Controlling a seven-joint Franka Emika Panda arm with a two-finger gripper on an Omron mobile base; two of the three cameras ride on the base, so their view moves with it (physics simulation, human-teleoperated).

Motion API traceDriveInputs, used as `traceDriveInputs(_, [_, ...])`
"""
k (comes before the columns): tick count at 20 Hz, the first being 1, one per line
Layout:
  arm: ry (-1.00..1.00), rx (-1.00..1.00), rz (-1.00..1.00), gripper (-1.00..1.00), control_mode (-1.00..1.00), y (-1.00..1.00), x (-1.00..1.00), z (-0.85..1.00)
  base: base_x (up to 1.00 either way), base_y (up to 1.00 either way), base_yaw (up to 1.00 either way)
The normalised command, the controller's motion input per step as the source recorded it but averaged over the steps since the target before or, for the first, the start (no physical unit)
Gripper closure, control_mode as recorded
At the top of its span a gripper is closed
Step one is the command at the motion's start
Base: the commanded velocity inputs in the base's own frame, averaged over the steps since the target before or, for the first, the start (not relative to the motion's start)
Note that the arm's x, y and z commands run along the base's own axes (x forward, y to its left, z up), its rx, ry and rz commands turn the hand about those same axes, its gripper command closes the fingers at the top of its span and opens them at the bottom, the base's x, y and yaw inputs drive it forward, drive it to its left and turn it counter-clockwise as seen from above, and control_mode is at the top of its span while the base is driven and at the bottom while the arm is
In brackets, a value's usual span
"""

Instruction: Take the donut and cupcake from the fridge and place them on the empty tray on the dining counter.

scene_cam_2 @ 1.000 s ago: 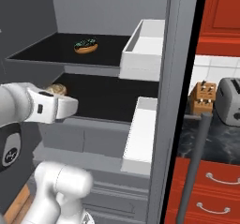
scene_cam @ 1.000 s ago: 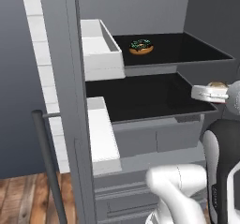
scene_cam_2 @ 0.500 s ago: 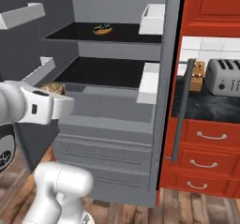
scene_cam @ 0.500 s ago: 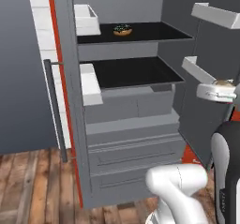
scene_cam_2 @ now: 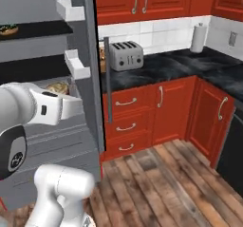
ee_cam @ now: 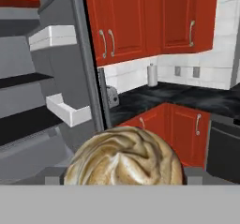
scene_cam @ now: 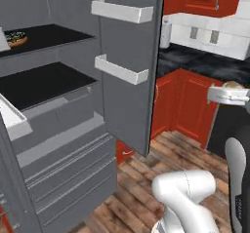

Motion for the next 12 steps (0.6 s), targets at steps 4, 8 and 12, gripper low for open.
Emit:
traceDriveInputs(4, [0.00, 0.00, 0.00, 1.00, 1.00, 0.00, 0.00, 0.00, 0.00, 0.00, -0.96])
traceDriveInputs(8, [0.00, 0.00, 0.00, 1.00, 1.00, 0.00, 0.00, 0.00, 0.00, 0.00, -0.96])
traceDriveInputs(12, [0.00, 0.00, 0.00, 1.00, 1.00, 0.00, 0.00, 0.00, 0.00, 0.00, -0.97])
